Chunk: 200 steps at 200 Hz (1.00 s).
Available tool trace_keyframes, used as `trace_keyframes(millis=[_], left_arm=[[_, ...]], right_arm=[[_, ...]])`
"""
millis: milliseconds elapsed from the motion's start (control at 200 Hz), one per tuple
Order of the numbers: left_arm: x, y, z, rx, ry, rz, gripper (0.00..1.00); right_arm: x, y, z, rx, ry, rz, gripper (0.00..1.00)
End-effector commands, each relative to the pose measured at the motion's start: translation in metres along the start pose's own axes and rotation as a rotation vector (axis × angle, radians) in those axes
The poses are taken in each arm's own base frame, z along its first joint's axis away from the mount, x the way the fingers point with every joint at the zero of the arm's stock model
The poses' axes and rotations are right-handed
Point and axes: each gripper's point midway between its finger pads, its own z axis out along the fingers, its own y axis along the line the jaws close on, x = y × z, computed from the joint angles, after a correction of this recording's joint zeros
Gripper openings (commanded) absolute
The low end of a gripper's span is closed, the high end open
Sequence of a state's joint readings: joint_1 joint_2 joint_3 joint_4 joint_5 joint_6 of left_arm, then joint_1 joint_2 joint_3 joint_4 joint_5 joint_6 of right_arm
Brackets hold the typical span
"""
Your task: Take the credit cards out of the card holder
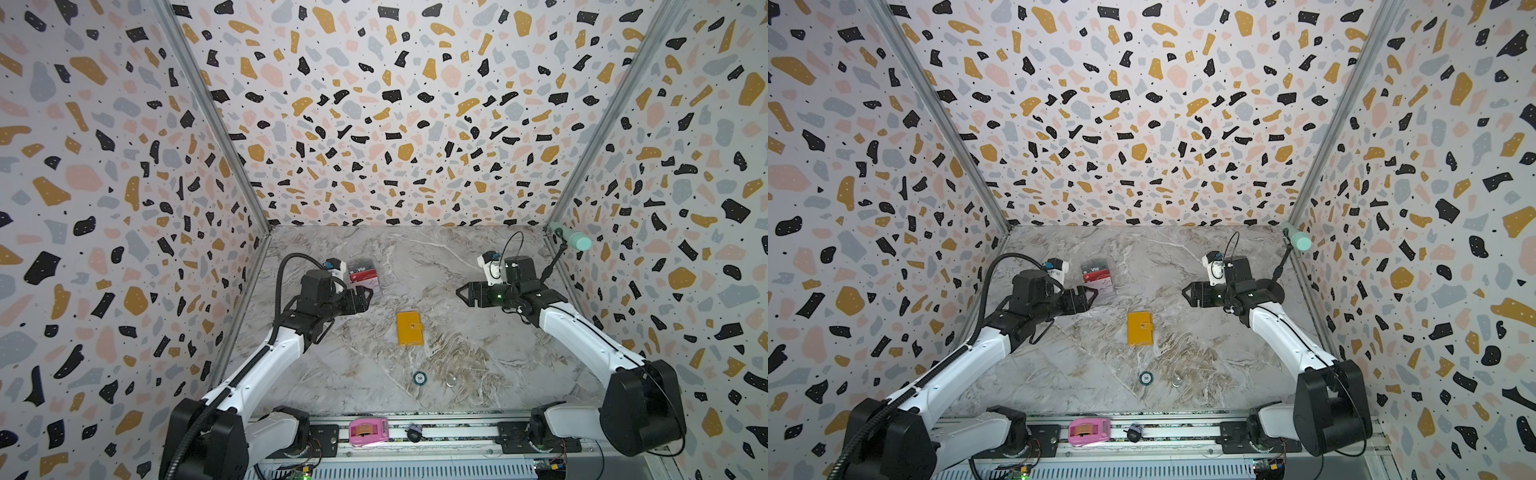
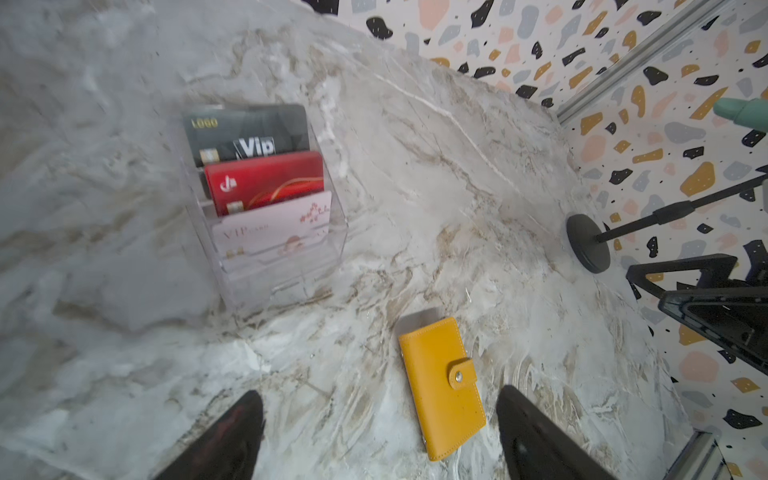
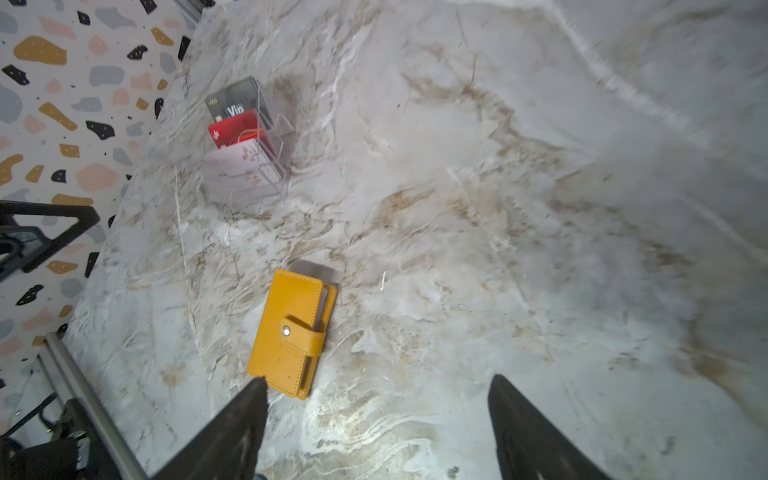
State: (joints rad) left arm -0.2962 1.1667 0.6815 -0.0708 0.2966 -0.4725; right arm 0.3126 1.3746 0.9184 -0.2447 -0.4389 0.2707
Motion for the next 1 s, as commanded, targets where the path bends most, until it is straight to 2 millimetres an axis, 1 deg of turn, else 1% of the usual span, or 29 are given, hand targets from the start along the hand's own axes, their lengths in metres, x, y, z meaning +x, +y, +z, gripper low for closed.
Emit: trace_keyframes(millis=[0,115,200,260,370,450,556,601,621,721,866,996], left_arm=[[0.010,-0.009,0.009,0.048,-0.002,-0.042,0.88],[0.025,-0.017,0.021,0.063,0.029,-0.054,0.87],[0.041,-0.028,0.031,0.092,0.061,-0.060,0.85],[0.053,-0.033,0.039,0.099,0.088,-0.060,0.84],[0.068,-0.039,0.052,0.102,0.123,-0.073,0.79],[0.075,-0.044,0.058,0.096,0.137,-0.066,0.77],[0.084,-0.044,0.065,0.090,0.151,-0.085,0.77],[0.092,-0.041,0.067,0.083,0.170,-0.100,0.76],[0.089,-0.045,0.069,0.099,0.154,-0.102,0.75],[0.098,-0.043,0.075,0.101,0.179,-0.116,0.72],[0.105,-0.045,0.079,0.116,0.199,-0.121,0.69],[0.114,-0.045,0.082,0.132,0.218,-0.135,0.67]], right_arm=[[0.005,0.019,0.009,-0.054,0.055,-0.008,0.80],[0.018,0.024,0.024,-0.071,0.097,-0.003,0.77],[0.028,0.027,0.033,-0.090,0.126,0.005,0.75],[0.032,0.029,0.039,-0.105,0.142,0.013,0.73],[0.039,0.035,0.048,-0.136,0.167,0.022,0.69],[0.045,0.036,0.056,-0.143,0.185,0.025,0.66],[0.052,0.039,0.065,-0.161,0.206,0.037,0.63],[0.055,0.040,0.070,-0.166,0.212,0.041,0.61],[0.056,0.041,0.071,-0.168,0.215,0.043,0.60],[0.061,0.045,0.079,-0.182,0.227,0.052,0.56],[0.070,0.052,0.089,-0.200,0.254,0.060,0.52],[0.079,0.057,0.097,-0.209,0.280,0.064,0.46]])
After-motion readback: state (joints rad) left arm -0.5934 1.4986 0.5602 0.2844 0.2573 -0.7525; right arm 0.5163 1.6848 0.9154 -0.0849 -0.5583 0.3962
